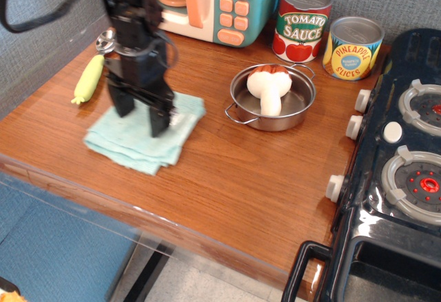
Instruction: Move blue cloth to the right of spoon.
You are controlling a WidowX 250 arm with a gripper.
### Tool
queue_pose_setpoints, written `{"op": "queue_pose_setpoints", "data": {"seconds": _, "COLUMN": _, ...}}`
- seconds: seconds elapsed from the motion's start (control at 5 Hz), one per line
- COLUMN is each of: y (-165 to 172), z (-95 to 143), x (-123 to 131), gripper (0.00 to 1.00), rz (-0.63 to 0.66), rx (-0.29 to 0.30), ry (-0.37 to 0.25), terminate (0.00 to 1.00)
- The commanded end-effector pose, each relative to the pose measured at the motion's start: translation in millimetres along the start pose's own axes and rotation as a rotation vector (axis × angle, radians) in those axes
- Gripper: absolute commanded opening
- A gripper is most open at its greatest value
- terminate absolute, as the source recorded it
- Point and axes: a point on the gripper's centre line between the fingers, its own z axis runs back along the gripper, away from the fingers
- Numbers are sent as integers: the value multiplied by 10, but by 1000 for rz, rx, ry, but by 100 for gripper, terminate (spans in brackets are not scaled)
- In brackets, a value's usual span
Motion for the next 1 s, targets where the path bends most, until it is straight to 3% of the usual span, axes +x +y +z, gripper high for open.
{"op": "queue_pose_setpoints", "data": {"seconds": 0.0, "y": 148, "z": 135, "x": -150, "gripper": 100, "rz": -47, "rx": -4, "ry": 21, "terminate": 0}}
{"op": "queue_pose_setpoints", "data": {"seconds": 0.2, "y": 41, "z": 144, "x": -168, "gripper": 100, "rz": -94, "rx": -6, "ry": 17, "terminate": 0}}
{"op": "queue_pose_setpoints", "data": {"seconds": 0.6, "y": 115, "z": 722, "x": -40, "gripper": 100, "rz": -35, "rx": 0, "ry": -118, "terminate": 0}}
{"op": "queue_pose_setpoints", "data": {"seconds": 0.8, "y": 117, "z": 726, "x": -10, "gripper": 100, "rz": 3, "rx": 5, "ry": -104, "terminate": 0}}
